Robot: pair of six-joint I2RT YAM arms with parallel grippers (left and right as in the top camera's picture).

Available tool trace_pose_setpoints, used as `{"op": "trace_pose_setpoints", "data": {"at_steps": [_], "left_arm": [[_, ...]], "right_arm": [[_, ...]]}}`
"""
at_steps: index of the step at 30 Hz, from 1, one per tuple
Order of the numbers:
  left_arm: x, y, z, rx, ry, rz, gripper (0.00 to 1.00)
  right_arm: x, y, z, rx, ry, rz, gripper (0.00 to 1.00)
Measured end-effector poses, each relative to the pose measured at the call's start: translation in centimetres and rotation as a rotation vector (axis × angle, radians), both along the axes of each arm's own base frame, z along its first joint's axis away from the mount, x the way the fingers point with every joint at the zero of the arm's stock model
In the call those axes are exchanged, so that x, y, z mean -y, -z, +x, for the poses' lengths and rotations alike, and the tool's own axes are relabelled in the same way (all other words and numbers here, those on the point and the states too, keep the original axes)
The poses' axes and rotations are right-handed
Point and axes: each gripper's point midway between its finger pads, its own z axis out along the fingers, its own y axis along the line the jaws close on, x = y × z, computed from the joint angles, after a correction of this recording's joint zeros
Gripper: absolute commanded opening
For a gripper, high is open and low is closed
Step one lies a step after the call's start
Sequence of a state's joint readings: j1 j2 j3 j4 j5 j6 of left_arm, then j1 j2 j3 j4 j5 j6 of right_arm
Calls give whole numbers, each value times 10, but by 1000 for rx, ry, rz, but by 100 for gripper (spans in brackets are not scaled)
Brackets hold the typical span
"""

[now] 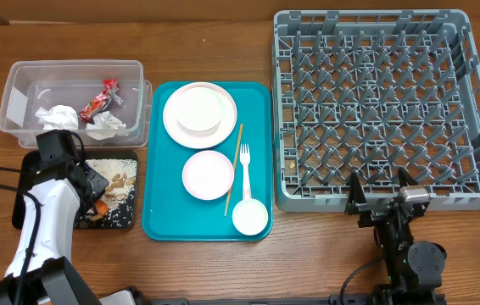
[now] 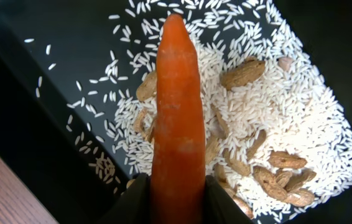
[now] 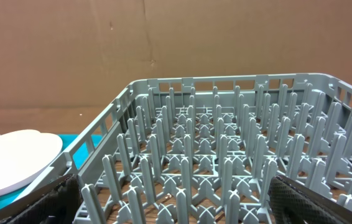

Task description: Sort waste into correct bins and load items into the dishwasher

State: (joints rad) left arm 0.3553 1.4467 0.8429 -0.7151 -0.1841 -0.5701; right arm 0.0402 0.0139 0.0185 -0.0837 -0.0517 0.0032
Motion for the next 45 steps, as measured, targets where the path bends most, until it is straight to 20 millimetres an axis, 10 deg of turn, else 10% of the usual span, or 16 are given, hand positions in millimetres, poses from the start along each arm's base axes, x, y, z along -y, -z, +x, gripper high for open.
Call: {"op": "trace_pose_setpoints", "data": {"at_steps": [21, 27, 33, 45], "left_arm": [[0, -3, -1, -13, 14, -1, 30], [1, -40, 6, -34, 55, -20, 22], [34, -63, 32, 79, 172, -203, 37], [126, -85, 54, 255, 543, -554, 100]], "right_arm": [[0, 0, 0, 0, 0, 0, 100], [0, 0, 0, 0, 0, 0, 100], [0, 0, 0, 0, 1, 0, 100], [0, 0, 0, 0, 1, 0, 100]]}}
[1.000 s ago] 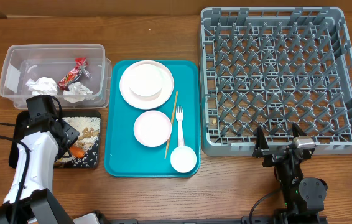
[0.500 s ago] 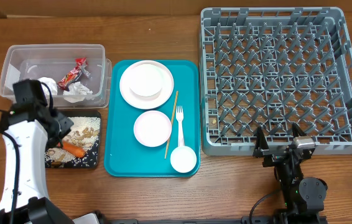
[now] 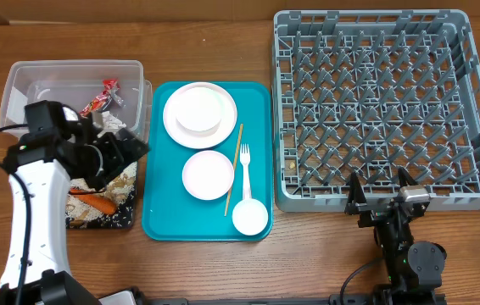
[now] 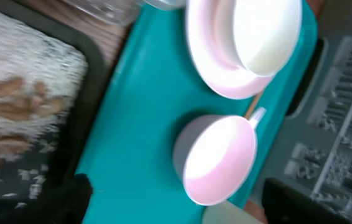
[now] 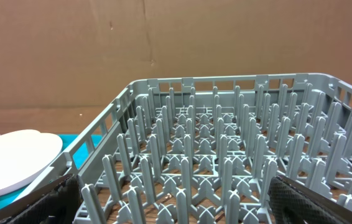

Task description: Sort waste into correct bins and load items into the dishwasher

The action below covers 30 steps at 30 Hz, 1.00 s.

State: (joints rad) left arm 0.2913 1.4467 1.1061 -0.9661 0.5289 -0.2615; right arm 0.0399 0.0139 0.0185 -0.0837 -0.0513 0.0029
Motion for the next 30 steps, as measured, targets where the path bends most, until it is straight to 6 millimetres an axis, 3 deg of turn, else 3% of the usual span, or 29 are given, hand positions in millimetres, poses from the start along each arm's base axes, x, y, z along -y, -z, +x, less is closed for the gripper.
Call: {"op": "trace_pose_setpoints", "data": {"at_steps": [17, 24, 30], "left_arm": [[101, 1, -16, 2, 340, 12, 100], [129, 2, -26, 8, 440, 36, 100], [135, 3, -30, 5, 466, 44, 100]], "right_arm": [[0, 0, 0, 0, 0, 0, 100], [0, 0, 0, 0, 0, 0, 100], [0, 0, 0, 0, 0, 0, 100]]}}
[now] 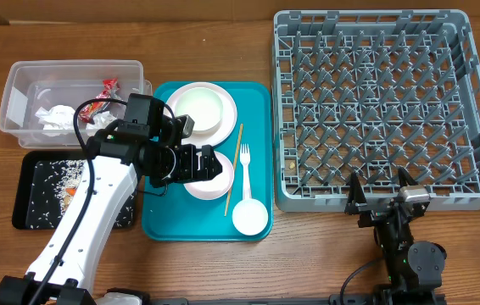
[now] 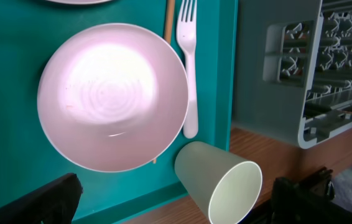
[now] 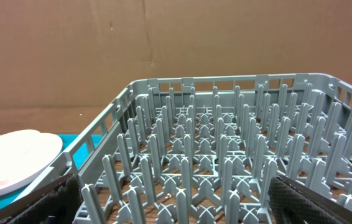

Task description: Sort waste into correct bins and load items into the dishwasher

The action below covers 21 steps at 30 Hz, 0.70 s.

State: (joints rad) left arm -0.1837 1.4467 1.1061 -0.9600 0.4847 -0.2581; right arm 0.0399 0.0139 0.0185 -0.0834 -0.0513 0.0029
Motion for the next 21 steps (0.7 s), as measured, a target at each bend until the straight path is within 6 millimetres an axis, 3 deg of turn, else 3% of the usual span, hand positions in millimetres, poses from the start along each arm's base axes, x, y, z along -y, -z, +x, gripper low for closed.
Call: {"op": "trace_pose_setpoints", "data": {"at_steps": [7, 10, 12, 15, 18, 21], "left_arm": [[-1, 1, -2, -10, -1, 5, 100], [-1, 1, -2, -10, -1, 5, 100], [-1, 1, -2, -11, -1, 5, 100], [-1, 1, -3, -12, -1, 7, 100], [-2, 1, -2, -12, -2, 9, 100], [-2, 1, -2, -12, -2, 9, 100]], "right_arm": [[-5, -6, -1, 22, -28, 25, 100], [-8, 3, -2, -33, -49, 31, 100], [-9, 0, -5, -57, -52, 36, 100], [-9, -38, -12, -17, -56, 50, 100], [-10, -98, -24, 49, -64, 75, 100], [-11, -132, -31, 23, -72, 86, 100]]}}
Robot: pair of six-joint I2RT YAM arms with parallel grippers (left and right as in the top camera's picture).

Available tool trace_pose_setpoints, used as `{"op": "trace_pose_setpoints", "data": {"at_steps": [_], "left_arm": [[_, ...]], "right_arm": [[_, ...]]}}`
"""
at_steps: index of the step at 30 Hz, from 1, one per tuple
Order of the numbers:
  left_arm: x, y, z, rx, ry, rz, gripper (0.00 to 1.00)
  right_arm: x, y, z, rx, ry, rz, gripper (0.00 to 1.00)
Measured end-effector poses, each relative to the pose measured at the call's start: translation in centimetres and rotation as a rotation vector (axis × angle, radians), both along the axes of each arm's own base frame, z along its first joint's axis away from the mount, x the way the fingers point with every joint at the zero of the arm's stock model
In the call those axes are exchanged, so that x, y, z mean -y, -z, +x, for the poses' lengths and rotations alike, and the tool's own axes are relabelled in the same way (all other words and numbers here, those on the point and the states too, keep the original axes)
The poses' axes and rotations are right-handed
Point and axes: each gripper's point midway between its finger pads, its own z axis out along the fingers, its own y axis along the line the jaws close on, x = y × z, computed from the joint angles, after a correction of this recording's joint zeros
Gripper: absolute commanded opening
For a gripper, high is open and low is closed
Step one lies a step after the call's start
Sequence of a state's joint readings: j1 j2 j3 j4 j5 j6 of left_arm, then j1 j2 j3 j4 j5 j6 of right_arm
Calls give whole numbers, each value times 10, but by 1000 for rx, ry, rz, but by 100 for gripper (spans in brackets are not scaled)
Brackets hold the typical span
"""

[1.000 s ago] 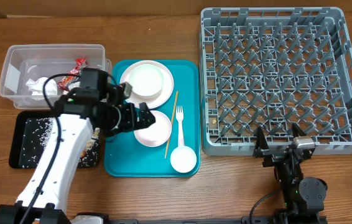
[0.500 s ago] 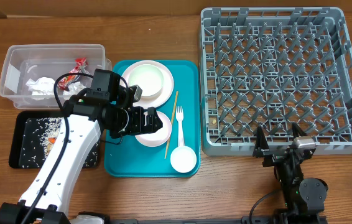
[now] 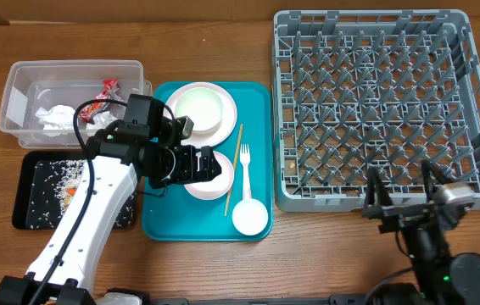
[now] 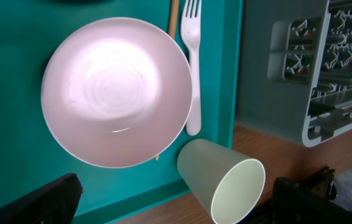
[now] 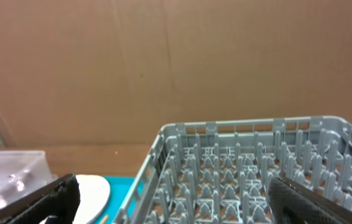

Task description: Sort waste into correct bins and load items into the dishwasher

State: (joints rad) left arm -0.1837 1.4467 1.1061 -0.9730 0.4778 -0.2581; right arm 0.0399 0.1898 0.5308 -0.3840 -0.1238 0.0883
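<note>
A teal tray (image 3: 159, 212) carries a white plate with a bowl on it (image 3: 199, 110), a small white bowl (image 3: 214, 182), a white fork (image 3: 246, 169), a wooden chopstick (image 3: 234, 169) and a cup lying on its side (image 3: 249, 217). My left gripper (image 3: 196, 163) hovers open over the small bowl (image 4: 117, 90), with the fork (image 4: 191, 68) and the cup (image 4: 222, 180) to its right. My right gripper (image 3: 403, 196) is open and empty at the near edge of the grey dish rack (image 3: 384, 102). The rack (image 5: 250, 168) fills the right wrist view.
A clear bin (image 3: 19, 80) with wrappers and crumpled paper stands at the back left. In front of it lies a black tray (image 3: 32, 203) with rice and an orange carrot (image 3: 69, 191). Bare wood lies in front of the rack and the tray.
My right arm has shifted to the right and risen, so its camera looks at the rack from higher up. The left gripper stays open over the small bowl, barely moved.
My left gripper was shut on the carrot above the black tray of rice. Then the carrot lay in that tray and the gripper was open by the teal tray's left side. Then it hung open over the small bowl, where it remains.
</note>
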Motion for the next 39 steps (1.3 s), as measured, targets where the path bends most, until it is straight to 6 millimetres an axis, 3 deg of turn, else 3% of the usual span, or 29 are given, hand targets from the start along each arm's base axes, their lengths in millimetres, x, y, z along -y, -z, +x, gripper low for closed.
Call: {"op": "trace_pose_setpoints", "data": {"at_steps": [8, 14, 18, 20, 21, 23, 24, 25, 26, 31, 36, 39], "left_arm": [[2, -3, 9, 43, 0, -8, 100], [2, -3, 11, 52, 0, -10, 94], [1, -3, 13, 57, -3, -1, 83], [-2, -1, 12, 55, -9, 16, 75], [-4, 0, 12, 51, -11, 26, 65], [-7, 2, 8, 34, -15, 47, 53], [-8, 3, 7, 26, -19, 54, 39], [-9, 4, 5, 20, -21, 61, 19], [-10, 4, 5, 18, -26, 64, 13], [-19, 8, 6, 22, -39, 117, 15], [-46, 18, 2, -4, -92, 276, 20], [-55, 19, 5, 8, -116, 324, 30]], "right_arm": [[-13, -17, 24, -269, -72, 13, 100], [-36, -42, 30, -316, -204, 33, 100], [-43, -36, 26, -345, -252, 36, 70], [-46, -32, 26, -368, -266, 44, 58], [-46, -27, 27, -389, -269, 47, 51], [-48, -14, 31, -455, -275, 64, 46], [-49, -5, 33, -496, -278, 71, 45], [-49, 5, 36, -543, -277, 79, 45], [-50, 16, 39, -595, -276, 88, 45], [-52, 62, 47, -812, -278, 123, 49], [-57, 84, 44, -922, -310, 135, 50], [-59, 89, 43, -948, -326, 126, 51]]}}
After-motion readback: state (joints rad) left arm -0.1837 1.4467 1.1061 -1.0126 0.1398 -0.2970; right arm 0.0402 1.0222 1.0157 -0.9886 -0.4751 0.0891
